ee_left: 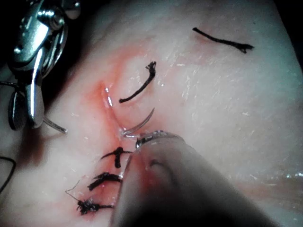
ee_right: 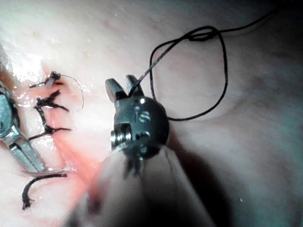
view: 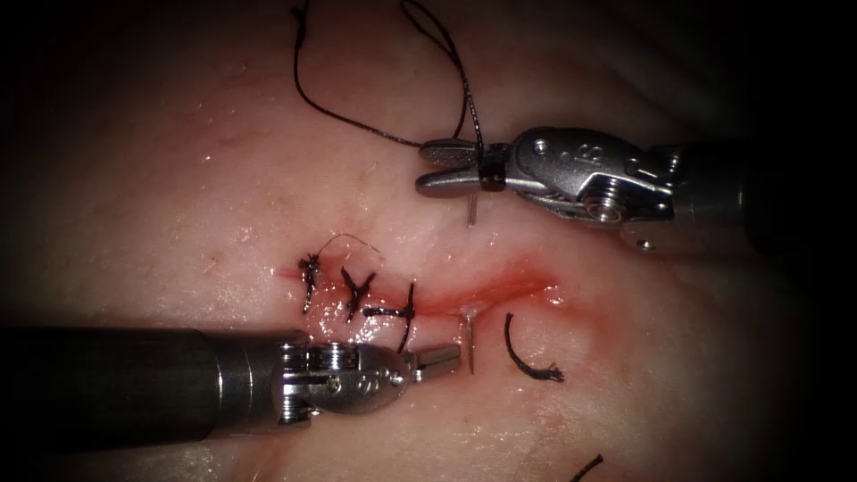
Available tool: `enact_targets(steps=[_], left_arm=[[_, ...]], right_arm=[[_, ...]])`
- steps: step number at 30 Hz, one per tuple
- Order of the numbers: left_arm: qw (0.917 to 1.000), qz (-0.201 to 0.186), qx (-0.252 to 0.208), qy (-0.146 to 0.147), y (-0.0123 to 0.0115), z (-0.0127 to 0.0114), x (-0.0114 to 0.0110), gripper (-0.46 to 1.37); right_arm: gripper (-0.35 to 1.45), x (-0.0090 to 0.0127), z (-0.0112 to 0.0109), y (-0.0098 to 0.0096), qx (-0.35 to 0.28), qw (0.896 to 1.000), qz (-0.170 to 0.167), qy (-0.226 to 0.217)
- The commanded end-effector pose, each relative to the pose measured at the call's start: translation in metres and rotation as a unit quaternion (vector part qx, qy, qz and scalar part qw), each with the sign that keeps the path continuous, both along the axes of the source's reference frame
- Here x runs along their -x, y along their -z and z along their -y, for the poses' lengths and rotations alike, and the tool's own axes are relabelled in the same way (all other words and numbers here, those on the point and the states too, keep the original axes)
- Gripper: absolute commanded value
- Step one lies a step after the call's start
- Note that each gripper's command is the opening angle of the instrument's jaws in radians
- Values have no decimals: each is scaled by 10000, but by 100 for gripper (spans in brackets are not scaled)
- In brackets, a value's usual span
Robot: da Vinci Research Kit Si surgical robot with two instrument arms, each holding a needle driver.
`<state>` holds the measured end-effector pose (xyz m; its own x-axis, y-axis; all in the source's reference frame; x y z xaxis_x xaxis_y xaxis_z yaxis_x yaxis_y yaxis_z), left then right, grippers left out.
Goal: Wound Closure
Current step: Pass the needle through the top of the skin with the right gripper
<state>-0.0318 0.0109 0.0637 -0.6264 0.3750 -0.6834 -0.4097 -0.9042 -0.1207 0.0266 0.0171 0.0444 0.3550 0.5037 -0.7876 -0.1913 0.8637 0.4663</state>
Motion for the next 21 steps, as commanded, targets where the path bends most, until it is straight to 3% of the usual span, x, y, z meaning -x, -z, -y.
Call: enact_targets(steps=[1, 4, 6, 10, 17, 19, 21], left_arm=[[10000, 5, -9, -11, 0, 0, 0, -35], [10000, 5, -9, -11, 0, 0, -1, -35], [10000, 5, -9, -10, 0, 0, 0, -35], [10000, 14, -13, -10, -1, -1, 2, -35], [10000, 13, 2, -29, -2, -1, 5, -35], [10000, 13, 2, -30, -2, -1, 5, -35], [10000, 14, 2, -32, -2, -1, 4, -35]], right_arm=[[11, 2, -1, 0, 4, 10000, 49, -18], [27, 10, -3, -1, 2, 9999, 146, -50], [70, 12, -3, 1, 25, 9997, 214, -70], [98, 11, -1, 3, 52, 9997, 243, -77], [88, 11, -1, 4, 128, 9996, 249, -28], [71, 11, -2, 3, 155, 9996, 254, -19], [7, 10, -3, 1, 183, 9995, 261, -11]])
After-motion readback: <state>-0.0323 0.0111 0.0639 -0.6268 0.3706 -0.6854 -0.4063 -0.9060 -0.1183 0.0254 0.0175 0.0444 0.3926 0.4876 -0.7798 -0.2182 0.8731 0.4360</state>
